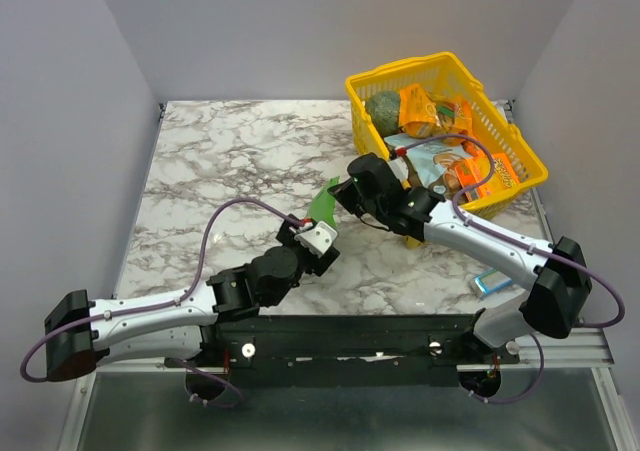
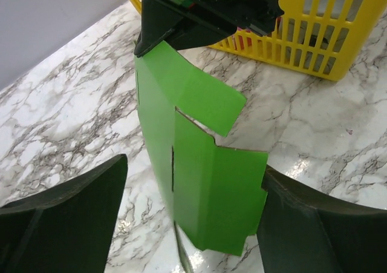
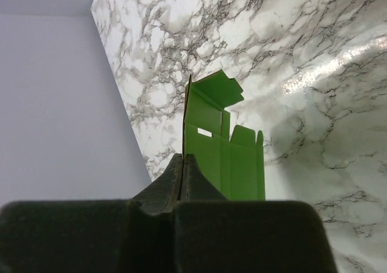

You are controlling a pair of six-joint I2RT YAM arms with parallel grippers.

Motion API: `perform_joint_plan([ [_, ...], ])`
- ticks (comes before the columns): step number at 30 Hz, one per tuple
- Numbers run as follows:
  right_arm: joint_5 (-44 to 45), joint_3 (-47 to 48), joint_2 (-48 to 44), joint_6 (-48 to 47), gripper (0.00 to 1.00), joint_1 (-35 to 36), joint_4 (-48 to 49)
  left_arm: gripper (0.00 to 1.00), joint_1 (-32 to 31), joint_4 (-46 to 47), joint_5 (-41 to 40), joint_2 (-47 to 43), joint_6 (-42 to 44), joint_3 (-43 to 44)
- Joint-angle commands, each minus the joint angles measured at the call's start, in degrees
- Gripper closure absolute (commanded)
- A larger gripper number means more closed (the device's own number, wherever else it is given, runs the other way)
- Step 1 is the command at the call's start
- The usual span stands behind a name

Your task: Fold the paper box

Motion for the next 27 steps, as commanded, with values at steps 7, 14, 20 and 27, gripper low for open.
perform_joint_plan([
  [7, -1.08, -1.31, -2.33, -4.08, 0.97, 0.3, 1.97, 0.55, 2.05, 4.32, 3.25, 0.96, -0.18, 0.2],
  [14, -3.36, -1.93, -4.53, -10.14, 0.58, 0.3, 5.21, 0.82, 6.96, 9.76, 10.7, -5.55, -4.04, -6.03],
  [20, -7.05, -3.25, -6.02, -10.94, 0.49, 0.3, 7.06, 0.84, 13.04, 10.83, 19.59, -12.49, -10.02, -11.14],
  [27, -15.05, -4.13, -6.2, -11.99, 0.37, 0.38, 7.33, 0.87, 24.9, 15.57, 38.12, -14.96, -19.42, -15.09],
])
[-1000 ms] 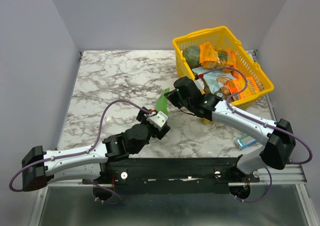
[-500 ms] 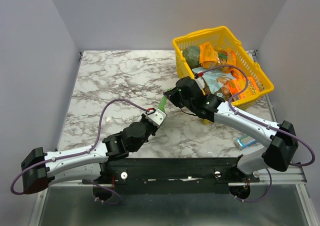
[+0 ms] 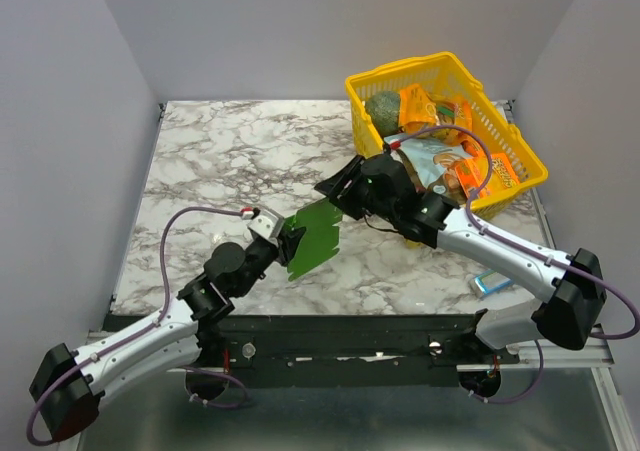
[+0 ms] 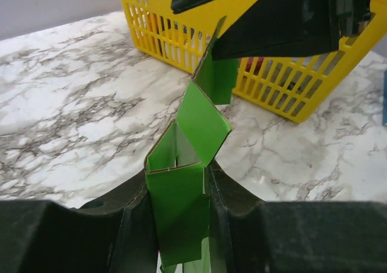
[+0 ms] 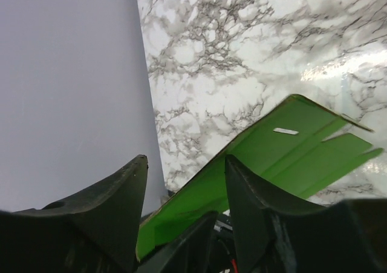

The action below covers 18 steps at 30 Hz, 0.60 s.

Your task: Fold the paper box

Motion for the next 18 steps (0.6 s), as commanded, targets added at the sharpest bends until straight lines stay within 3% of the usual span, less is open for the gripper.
perform_joint_plan([
  [1, -6.66, -1.63, -1.19, -1.78, 0.35, 0.38, 1.21, 0.87, 8.31, 5.52, 17.11, 0.4, -7.98, -1.59],
  [6, -6.06, -4.1, -1.63, 0.32, 0.32, 0.3, 1.47, 0.88, 10.09, 8.68, 21.61, 1.47, -10.09, -2.99],
  [18, -8.34, -6.56, 0.65, 4.02, 0.37, -1.72, 5.51, 0.87, 10.18, 6.23, 20.47, -3.1, -10.27, -6.07],
])
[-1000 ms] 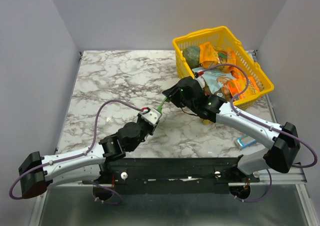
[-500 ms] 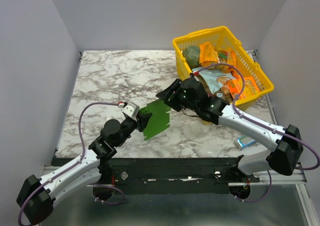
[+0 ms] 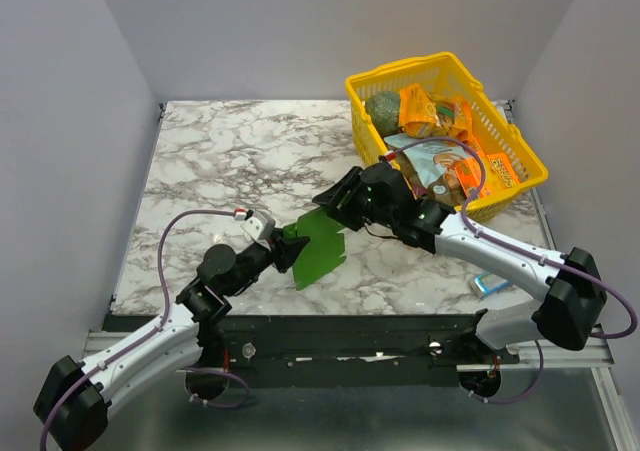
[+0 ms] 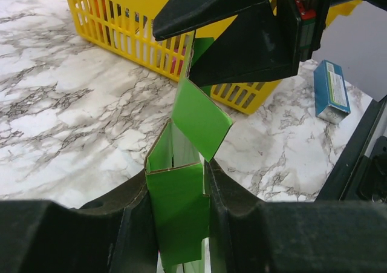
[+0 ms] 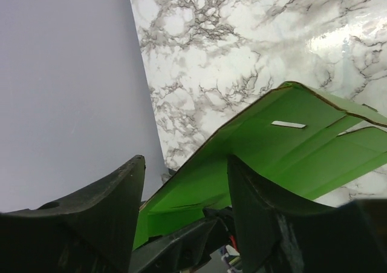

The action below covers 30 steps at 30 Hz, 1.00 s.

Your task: Fold the paper box

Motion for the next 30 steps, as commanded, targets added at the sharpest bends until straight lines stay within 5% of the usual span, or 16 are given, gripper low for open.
perform_joint_plan([
  [1, -1.74, -1.97, 0.69, 1.66, 0.44, -0.94, 3.15, 0.87, 0.32, 0.19, 0.97, -1.73, -0.56, -0.76],
  [10, -0.86, -4.69, 1.48, 2.8, 0.8, -1.11, 5.7, 0.86, 0.5, -0.77, -1.57, 1.61, -0.47, -0.41],
  [14, 0.63, -5.31, 3.33, 2.98, 1.0, -1.11, 6.49, 0.73, 0.58, -1.83, -2.81, 3.71, -0.91, -0.23],
  [18, 2.91, -5.93, 6.4, 4.55, 1.0, -1.11, 8.51, 0.15, 0.67, -4.37, -5.44, 5.3, -1.53, 0.56],
  [19, 3.53, -6.54, 6.84, 5.34, 1.0, -1.11, 8.6, 0.09, 0.76, -5.08, -6.23, 5.3, -1.79, 0.82],
  [21, 5.72, -6.98, 8.42, 7.45, 1.0, -1.03, 9.48, 0.01, 0.67, -6.92, -6.5, 4.6, -2.76, 0.74],
  [30, 14.95, -5.49, 14.58, 8.78, 1.0, -1.03, 9.48, 0.01, 0.85, -15.45, -13.88, 0.2, -7.76, -0.5],
])
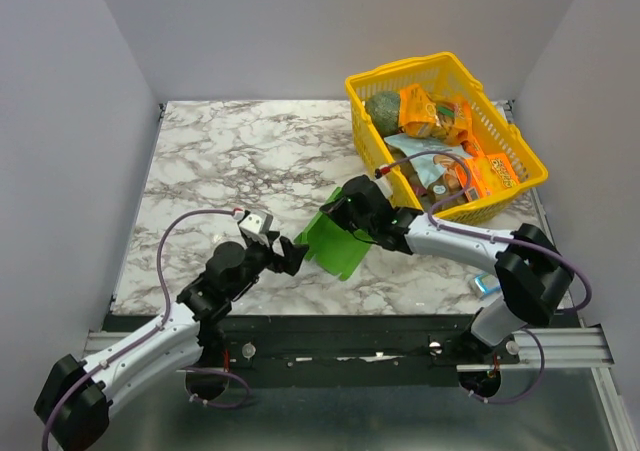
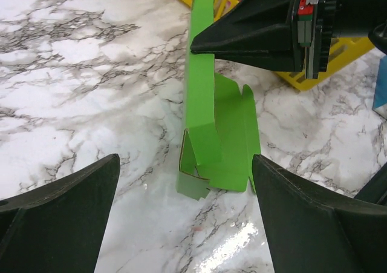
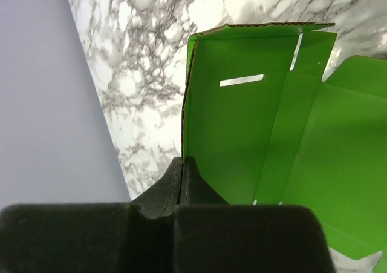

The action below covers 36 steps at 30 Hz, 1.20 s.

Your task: Fold the paper box

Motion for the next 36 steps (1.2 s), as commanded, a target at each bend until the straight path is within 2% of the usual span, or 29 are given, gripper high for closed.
perform_joint_plan([
  [1, 6.85, -0.05, 4.52, 3.4, 1.0, -0.55, -2.08, 0.01, 0.32, -6.03, -4.59, -0.15, -3.83, 0.29],
  [10, 8.79, -0.83, 8.4, 2.08, 0.99, -0.63, -1.64, 0.01, 0.41, -1.21, -2.14, 7.05, 0.02, 4.77],
  [17, 8.7, -2.77, 9.72, 2.26, 1.0, -0.63, -1.55, 0.03, 0.5, 0.03, -1.08, 21.37, 5.65, 13.81],
  [23, 8.7, -3.82, 9.63, 2.78, 1.0, -0.72, -1.55, 0.11, 0.41, -0.15, -2.05, 27.62, 12.07, 17.08],
  [27, 8.35, -4.18, 9.63, 3.31, 1.0, -0.72, -1.64, 0.22, 0.32, 2.83, -0.82, 29.56, 14.0, 16.47],
  [36, 6.68, -3.91, 10.07, 3.4, 1.0, -1.25, -1.55, 0.39, -3.54, 3.9, -6.35, 35.09, 20.85, 19.1],
])
